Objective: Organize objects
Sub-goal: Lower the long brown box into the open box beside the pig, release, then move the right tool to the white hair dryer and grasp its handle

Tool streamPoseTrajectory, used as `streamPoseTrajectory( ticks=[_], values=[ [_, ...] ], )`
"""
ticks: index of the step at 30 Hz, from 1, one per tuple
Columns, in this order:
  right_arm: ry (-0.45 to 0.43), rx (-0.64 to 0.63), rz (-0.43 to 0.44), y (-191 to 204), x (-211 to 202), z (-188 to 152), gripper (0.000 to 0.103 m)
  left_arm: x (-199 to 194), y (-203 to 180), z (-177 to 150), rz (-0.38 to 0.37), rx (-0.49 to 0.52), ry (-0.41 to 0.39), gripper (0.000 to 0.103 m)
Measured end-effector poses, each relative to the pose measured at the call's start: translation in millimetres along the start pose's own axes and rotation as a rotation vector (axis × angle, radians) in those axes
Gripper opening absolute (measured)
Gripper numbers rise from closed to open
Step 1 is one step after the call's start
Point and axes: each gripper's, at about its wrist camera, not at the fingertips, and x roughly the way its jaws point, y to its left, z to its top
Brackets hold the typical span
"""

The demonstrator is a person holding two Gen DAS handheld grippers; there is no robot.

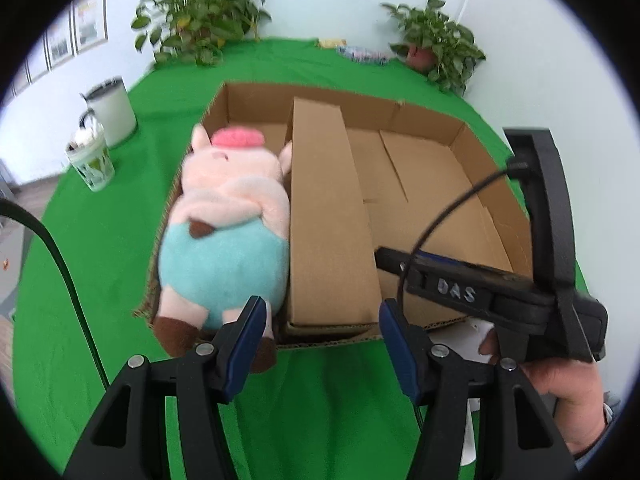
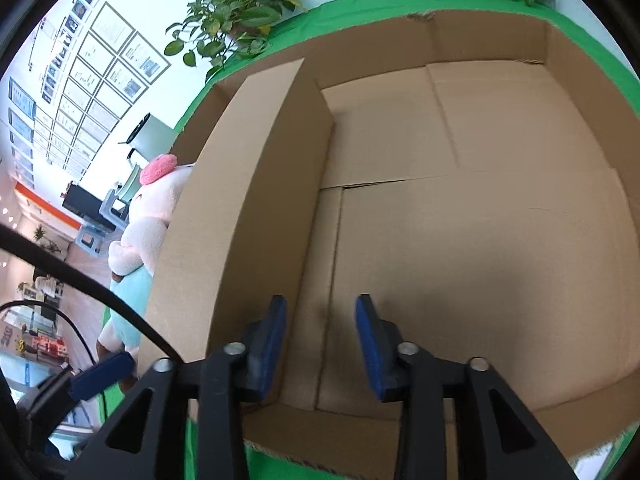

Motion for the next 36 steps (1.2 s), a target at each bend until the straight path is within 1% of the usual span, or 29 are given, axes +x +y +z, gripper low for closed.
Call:
streamPoseTrajectory(
  ticks=[1,2,3,4,5,7,10,13,18,20,23,27,30,31,32,33,34,35,36],
  values=[
    [-0.023,-0.008,-0.007,0,-9,-4,0.055,-7,-3,0,0.013,0.013,-0.033,0.058],
    [-0.048,-0.018,-0.017,1,-18,-8,0.07,-13,-5,-1,0.03,0.023,-0.061,0.06],
    [-0.078,-0.031,-0.03,1,-29,-14,0.086,-20,-7,-2,0.059,0.028,-0.094,0.068],
    [-0.115,-0.048,-0.055,4,-41,-20,0.093,-27,-9,-4,0.078,0.029,-0.124,0.075],
    [-0.152,-0.07,-0.084,7,-52,-27,0.103,-33,-10,-5,0.088,0.03,-0.159,0.076],
    [-0.194,-0.119,-0.134,12,-71,-38,0.102,-50,-13,-10,0.097,0.036,-0.235,0.08],
    [-0.24,-0.168,-0.189,16,-95,-59,0.102,-65,-20,-17,0.13,0.051,-0.305,0.08],
    [-0.292,-0.185,-0.224,16,-118,-75,0.103,-74,-29,-25,0.176,0.071,-0.348,0.08],
    [-0.346,-0.204,-0.268,16,-152,-107,0.102,-84,-43,-43,0.238,0.077,-0.399,0.08],
    [-0.353,-0.22,-0.279,15,-159,-120,0.102,-87,-47,-53,0.25,0.074,-0.412,0.08],
    [-0.347,-0.231,-0.295,13,-163,-136,0.102,-87,-53,-65,0.252,0.075,-0.403,0.08],
    [-0.331,-0.243,-0.299,7,-162,-149,0.102,-86,-57,-78,0.258,0.081,-0.382,0.08],
    [-0.339,-0.238,-0.297,4,-164,-156,0.102,-85,-58,-85,0.258,0.071,-0.378,0.08],
    [-0.345,-0.238,-0.299,3,-165,-159,0.101,-85,-58,-86,0.257,0.067,-0.379,0.07],
    [-0.349,-0.237,-0.302,2,-167,-162,0.099,-84,-57,-88,0.256,0.061,-0.38,0.057],
    [-0.352,-0.236,-0.305,1,-167,-163,0.092,-83,-57,-89,0.245,0.061,-0.372,0.024],
    [-0.356,-0.232,-0.308,-1,-168,-166,0.087,-82,-57,-90,0.23,0.064,-0.355,0.007],
    [-0.359,-0.229,-0.314,-2,-168,-168,0.072,-80,-57,-92,0.224,0.065,-0.346,0.007],
    [-0.36,-0.227,-0.319,-3,-168,-168,0.053,-80,-58,-94,0.226,0.067,-0.349,0.007]
  ],
)
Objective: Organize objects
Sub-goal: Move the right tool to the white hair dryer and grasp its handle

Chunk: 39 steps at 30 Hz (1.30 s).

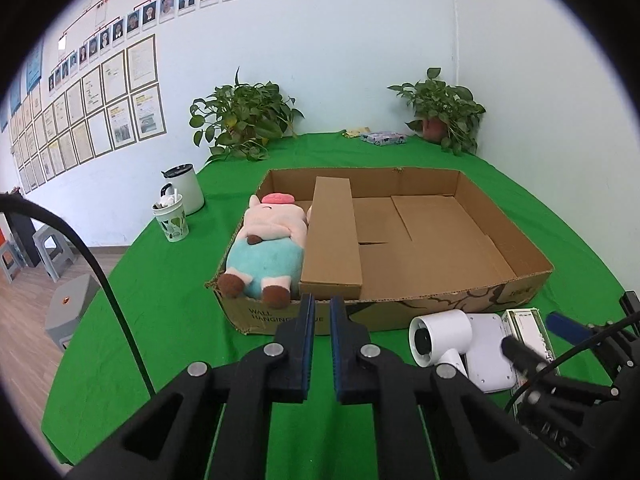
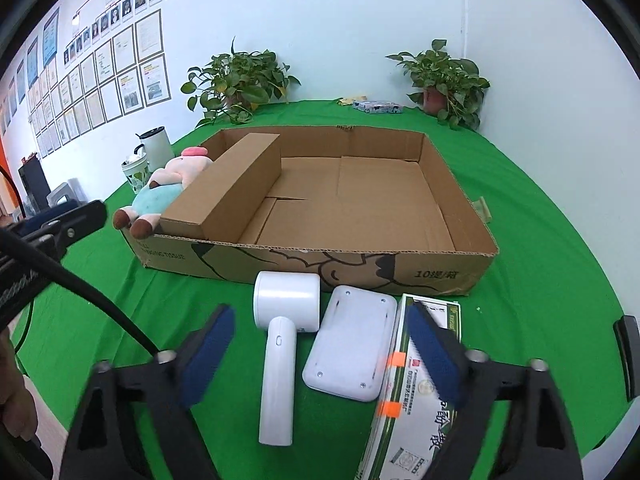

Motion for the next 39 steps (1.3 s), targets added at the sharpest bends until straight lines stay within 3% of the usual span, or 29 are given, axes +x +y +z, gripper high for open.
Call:
streamPoseTrajectory(
  ticks=[2,3,4,5,6,7,8,9,14,19,23,25,27,29,31,34,36,39],
  values=[
    [-0.003,0.001,-0.002,-2,-2,-2,0.037,-2,-1,-1,-0.007,0.0,-0.008,0.007],
    [-0.007,-0.001,0.001,-2,-4,-4,0.037,-3,0,0,-0.015,-0.01,-0.01,0.015],
    [-0.008,-0.002,0.007,-2,-5,-5,0.037,-2,1,1,-0.021,-0.019,-0.004,0.04],
    [-0.009,0.001,0.017,-3,-7,-6,0.039,-2,2,3,-0.031,-0.03,0.0,0.058],
    [-0.006,0.005,0.022,-4,-7,-6,0.051,-1,3,4,-0.045,-0.046,-0.002,0.087],
    [0.002,0.01,0.029,-6,-7,-6,0.065,-2,4,4,-0.048,-0.058,-0.009,0.088],
    [0.006,0.017,0.04,-7,-7,-6,0.097,-2,5,4,-0.047,-0.063,-0.01,0.088],
    [0.007,0.025,0.047,-9,-6,-7,0.102,1,4,4,-0.047,-0.056,0.003,0.088],
    [0.067,0.027,0.065,-9,7,-14,0.102,11,2,-1,-0.039,-0.026,0.052,0.088],
    [0.07,0.014,0.118,-8,8,-21,0.102,21,5,-5,-0.096,-0.055,0.104,0.088],
    [0.105,-0.014,0.217,-5,7,-39,0.102,40,6,-16,-0.198,-0.075,0.214,0.088],
    [0.141,-0.033,0.244,2,12,-53,0.102,56,10,-24,-0.319,-0.145,0.315,0.087],
    [0.164,-0.035,0.247,6,17,-60,0.093,74,14,-34,-0.439,-0.246,0.42,0.087],
    [0.183,-0.036,0.247,11,23,-66,0.085,84,13,-40,-0.504,-0.294,0.462,0.087],
    [0.198,-0.042,0.239,13,30,-68,0.079,89,9,-42,-0.509,-0.288,0.465,0.087],
    [0.237,-0.04,0.221,17,44,-70,0.06,95,4,-44,-0.527,-0.296,0.478,0.087],
    [0.247,-0.056,0.199,22,50,-71,0.038,98,3,-45,-0.553,-0.317,0.486,0.087],
    [0.254,-0.069,0.187,28,57,-72,0.027,101,1,-44,-0.568,-0.31,0.488,0.087]
  ],
)
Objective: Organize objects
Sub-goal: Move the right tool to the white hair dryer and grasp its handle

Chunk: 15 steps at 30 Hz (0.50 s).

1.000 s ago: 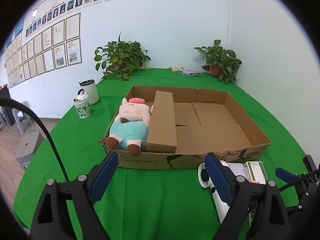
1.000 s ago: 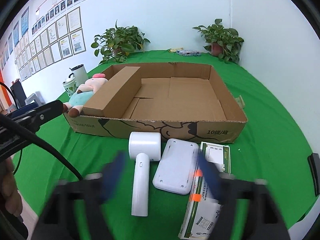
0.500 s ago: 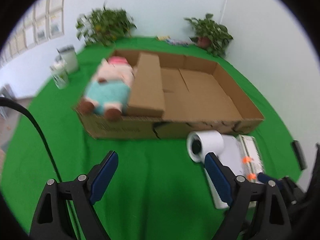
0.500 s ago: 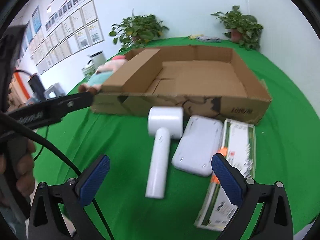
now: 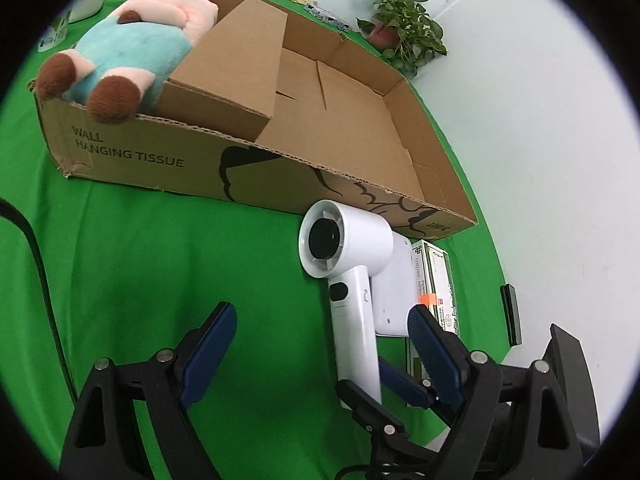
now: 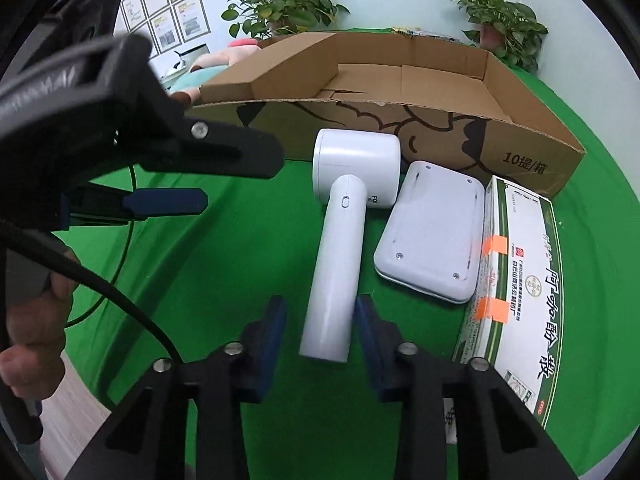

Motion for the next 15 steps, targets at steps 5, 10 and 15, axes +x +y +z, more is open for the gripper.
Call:
streamPoseTrajectory(
  ticks=[5,10,15],
  values=[
    [0.016,-0.005,0.024,2,1,-1,0.026,4,4,-3,-0.024,-0.003,0.026,0.087],
    [0.049,0.0,0.09,9,-8,-14,0.026,10,5,-18,-0.088,-0.005,0.087,0.087],
    [0.045,0.026,0.123,13,-14,-21,0.039,23,-2,-29,-0.152,0.004,0.136,0.087]
  ],
)
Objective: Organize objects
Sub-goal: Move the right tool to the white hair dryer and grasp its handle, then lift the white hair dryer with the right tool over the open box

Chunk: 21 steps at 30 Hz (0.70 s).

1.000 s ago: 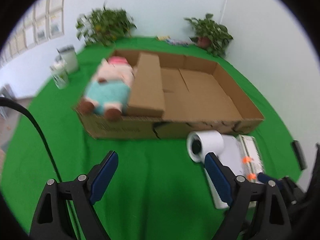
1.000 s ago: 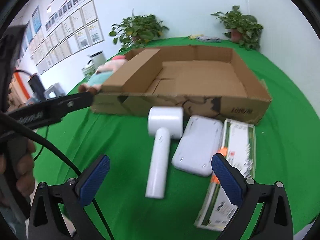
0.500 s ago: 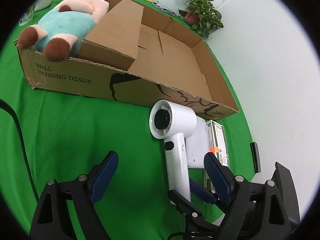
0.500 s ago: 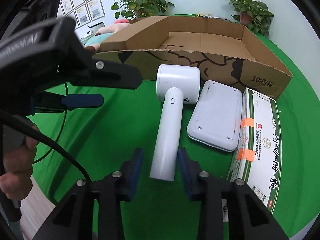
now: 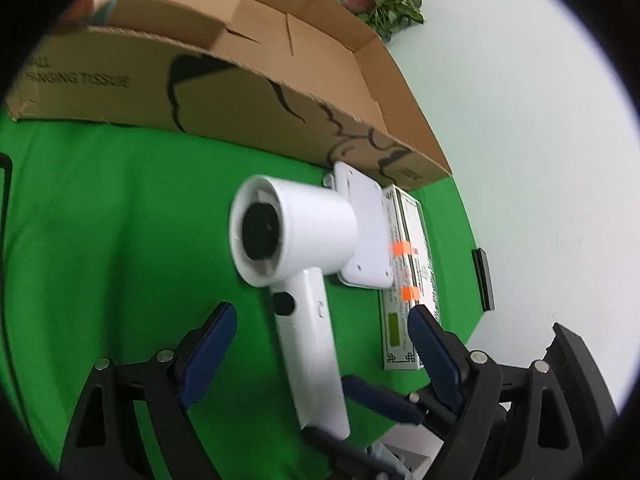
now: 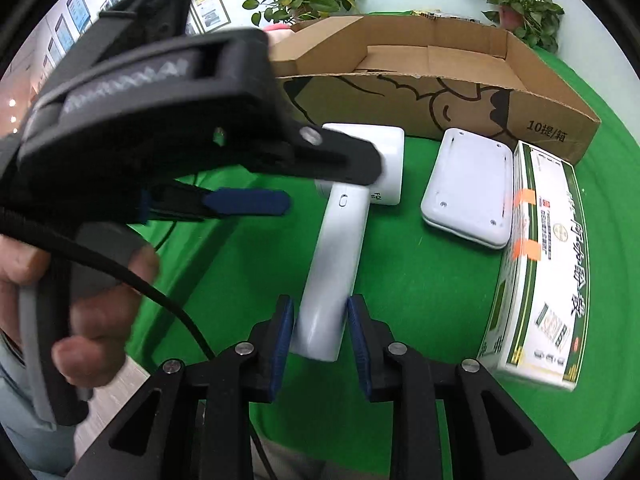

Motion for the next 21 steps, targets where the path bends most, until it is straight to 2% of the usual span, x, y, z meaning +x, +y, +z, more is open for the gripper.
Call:
streamPoseTrajectory(
  ticks=[1,2,3,6,8,10,11,12,15,18,21],
  values=[
    [-0.006,0.004,0.006,-1,0,1,0.048,3,-1,-2,-0.003,-0.002,0.008,0.086],
    [-0.009,0.011,0.016,-2,1,2,0.065,5,-2,-3,-0.004,-0.004,0.015,0.084],
    [-0.011,0.02,0.019,-4,3,3,0.069,7,-1,-4,-0.002,-0.006,0.025,0.083],
    [-0.01,0.029,0.005,-7,8,5,0.068,8,1,-4,0.005,-0.016,0.02,0.082],
    [-0.008,0.029,-0.002,-8,11,6,0.068,8,1,-3,0.005,-0.019,0.019,0.077],
    [-0.001,0.018,-0.012,-7,14,6,0.063,11,2,-4,0.003,-0.023,0.028,0.064],
    [0.002,0.008,-0.02,-6,16,6,0.053,12,1,-5,0.002,-0.022,0.032,0.061],
    [0.008,-0.001,-0.026,-5,18,6,0.044,13,0,-6,0.006,-0.016,0.04,0.053],
    [0.02,-0.021,-0.027,2,25,6,0.03,16,-1,-1,0.034,0.0,0.038,0.046],
    [0.016,-0.04,-0.047,6,27,7,0.03,15,2,-2,0.07,-0.002,0.039,0.032],
    [0.016,-0.038,-0.035,4,29,10,0.03,15,1,-4,0.074,0.003,0.036,0.032]
  ],
)
